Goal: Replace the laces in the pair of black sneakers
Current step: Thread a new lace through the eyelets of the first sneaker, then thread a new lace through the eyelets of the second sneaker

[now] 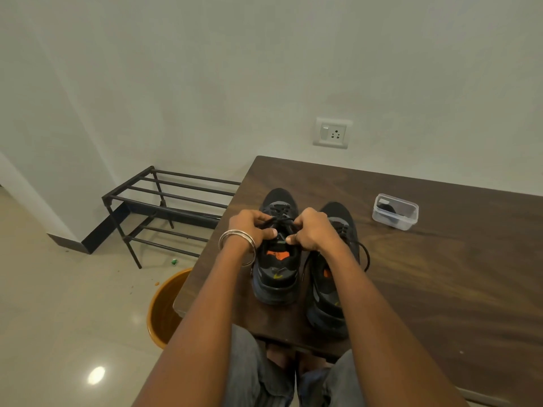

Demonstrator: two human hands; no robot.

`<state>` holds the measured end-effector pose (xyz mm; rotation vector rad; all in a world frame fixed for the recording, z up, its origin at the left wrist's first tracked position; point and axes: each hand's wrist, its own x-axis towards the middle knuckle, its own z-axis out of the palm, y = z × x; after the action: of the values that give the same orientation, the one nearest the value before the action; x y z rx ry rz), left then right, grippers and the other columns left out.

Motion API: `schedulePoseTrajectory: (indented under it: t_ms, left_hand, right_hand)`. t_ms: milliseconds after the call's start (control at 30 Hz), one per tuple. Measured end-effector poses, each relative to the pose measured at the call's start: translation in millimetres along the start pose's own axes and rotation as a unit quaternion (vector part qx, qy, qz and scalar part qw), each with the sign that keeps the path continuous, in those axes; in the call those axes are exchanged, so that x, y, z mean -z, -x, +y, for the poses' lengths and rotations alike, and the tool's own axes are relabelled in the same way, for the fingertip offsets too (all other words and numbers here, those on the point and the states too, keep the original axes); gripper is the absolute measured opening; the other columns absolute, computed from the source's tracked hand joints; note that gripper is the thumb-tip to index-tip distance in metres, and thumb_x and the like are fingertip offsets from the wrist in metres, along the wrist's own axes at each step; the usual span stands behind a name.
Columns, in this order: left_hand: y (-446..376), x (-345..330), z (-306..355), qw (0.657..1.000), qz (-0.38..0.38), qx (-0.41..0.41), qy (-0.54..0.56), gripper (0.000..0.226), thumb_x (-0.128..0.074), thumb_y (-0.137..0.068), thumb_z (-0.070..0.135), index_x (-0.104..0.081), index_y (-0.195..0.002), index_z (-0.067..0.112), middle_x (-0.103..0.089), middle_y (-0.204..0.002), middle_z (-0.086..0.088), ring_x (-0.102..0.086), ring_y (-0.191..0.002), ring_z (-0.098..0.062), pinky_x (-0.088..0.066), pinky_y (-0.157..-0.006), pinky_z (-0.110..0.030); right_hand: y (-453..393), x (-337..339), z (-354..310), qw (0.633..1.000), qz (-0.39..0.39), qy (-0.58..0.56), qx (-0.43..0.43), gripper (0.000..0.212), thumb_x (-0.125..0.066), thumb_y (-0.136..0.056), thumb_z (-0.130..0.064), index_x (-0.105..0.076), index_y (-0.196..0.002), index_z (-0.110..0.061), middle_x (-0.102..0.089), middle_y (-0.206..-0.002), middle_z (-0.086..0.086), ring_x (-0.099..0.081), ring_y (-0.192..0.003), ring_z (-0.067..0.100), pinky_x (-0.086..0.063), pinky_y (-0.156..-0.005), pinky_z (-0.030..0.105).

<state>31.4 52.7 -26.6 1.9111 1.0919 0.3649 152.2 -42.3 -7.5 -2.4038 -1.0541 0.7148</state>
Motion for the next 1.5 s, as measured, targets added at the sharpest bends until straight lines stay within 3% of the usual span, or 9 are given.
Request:
schedulePoseTrajectory:
  t_ms: [200, 433, 567, 733, 867, 1000, 1133, 1267, 1500]
  left_hand:
    - [1.2, 10.3, -5.2, 0.999, 0.034, 0.019, -0.017, 0.029, -0.073, -0.084, 0.018, -0.070, -0.112, 0.018, -0.070, -0.107, -0.003, -0.062, -0.093, -0.015, -0.051, -0.091, -0.031]
    - [4.2, 7.6, -4.1, 0.998, 0.054, 0.031, -0.022, 0.022, -0.074, -0.082, 0.015, -0.073, -0.104, 0.019, -0.072, -0.099, -0.003, -0.064, -0.089, -0.016, -0.053, -0.086, -0.031]
    - [4.8, 4.6, -2.9, 0.997, 0.060, 0.044, -0.035, 0.021, -0.074, -0.083, 0.015, -0.072, -0.103, 0.017, -0.072, -0.098, -0.006, -0.063, -0.085, -0.015, -0.052, -0.077, -0.027]
    - [9.5, -1.4, 14.2, 0.973, 0.118, 0.055, -0.189, 0.043, -0.070, -0.083, 0.040, -0.062, -0.119, 0.017, -0.058, -0.122, -0.012, -0.052, -0.114, -0.030, -0.045, -0.094, -0.046]
    - [16.0, -22.9, 43.2, 0.962, 0.202, -0.068, -0.170, 0.031, -0.065, -0.087, 0.036, -0.066, -0.115, 0.024, -0.054, -0.123, -0.006, -0.047, -0.117, -0.029, -0.044, -0.095, -0.048]
    - [24.0, -53.6, 66.1, 0.982, 0.031, -0.177, -0.065, 0.020, -0.068, -0.086, 0.024, -0.074, -0.105, 0.017, -0.071, -0.097, -0.003, -0.061, -0.084, -0.011, -0.050, -0.088, -0.027]
    - [27.9, -77.2, 75.4, 0.966, -0.103, -0.184, -0.146, 0.031, -0.066, -0.090, 0.023, -0.066, -0.121, 0.019, -0.066, -0.118, -0.004, -0.061, -0.106, -0.021, -0.047, -0.100, -0.035]
    - [22.5, -82.4, 73.4, 0.958, -0.117, -0.194, -0.179, 0.030, -0.067, -0.089, 0.027, -0.068, -0.119, 0.025, -0.066, -0.117, -0.003, -0.061, -0.105, -0.020, -0.047, -0.097, -0.033]
    - [18.7, -86.6, 71.5, 0.959, -0.118, -0.191, -0.175, 0.031, -0.067, -0.089, 0.026, -0.067, -0.120, 0.026, -0.064, -0.116, 0.000, -0.060, -0.106, -0.020, -0.047, -0.094, -0.033]
  right_hand:
    - [4.8, -21.7, -17.6, 0.998, 0.015, 0.045, 0.033, 0.025, -0.071, -0.090, -0.025, -0.059, -0.093, -0.004, -0.061, -0.102, 0.018, -0.060, -0.093, 0.030, -0.041, -0.071, 0.031]
    - [15.5, -20.0, -20.2, 0.996, -0.003, 0.076, 0.045, 0.021, -0.062, -0.096, -0.022, -0.058, -0.103, -0.002, -0.062, -0.112, 0.020, -0.061, -0.102, 0.034, -0.042, -0.073, 0.033]
    - [24.0, -5.1, -13.9, 0.996, -0.049, 0.057, 0.049, 0.038, -0.067, -0.093, -0.023, -0.059, -0.121, 0.001, -0.059, -0.122, 0.019, -0.059, -0.112, 0.034, -0.043, -0.077, 0.032]
    - [25.0, 33.0, 14.8, 0.988, 0.131, -0.084, 0.019, 0.013, -0.072, -0.089, -0.019, -0.071, -0.097, -0.009, -0.070, -0.100, 0.013, -0.068, -0.095, 0.027, -0.056, -0.090, 0.041]
    - [31.5, 57.9, 48.0, 0.977, 0.207, -0.045, -0.021, 0.008, -0.071, -0.089, -0.018, -0.073, -0.091, -0.010, -0.071, -0.102, 0.012, -0.066, -0.097, 0.025, -0.054, -0.090, 0.038]
    - [43.6, 67.8, 71.1, 0.997, 0.074, 0.013, -0.031, 0.022, -0.069, -0.089, -0.012, -0.072, -0.110, -0.007, -0.070, -0.110, 0.010, -0.063, -0.105, 0.023, -0.050, -0.091, 0.032]
    - [41.8, 64.3, 85.3, 0.997, 0.066, 0.003, -0.028, 0.020, -0.072, -0.086, -0.010, -0.074, -0.106, -0.009, -0.072, -0.105, 0.011, -0.066, -0.100, 0.021, -0.053, -0.088, 0.033]
    - [38.9, 64.7, 84.5, 0.995, 0.087, -0.021, -0.040, 0.009, -0.071, -0.086, -0.004, -0.076, -0.093, -0.002, -0.066, -0.073, 0.005, -0.057, -0.062, 0.011, -0.047, -0.051, 0.022]
    - [37.1, 62.3, 82.5, 0.920, 0.146, -0.336, -0.137, 0.010, -0.059, -0.087, 0.007, -0.067, -0.093, 0.009, -0.068, -0.083, 0.018, -0.065, -0.065, 0.021, -0.054, -0.064, 0.036]
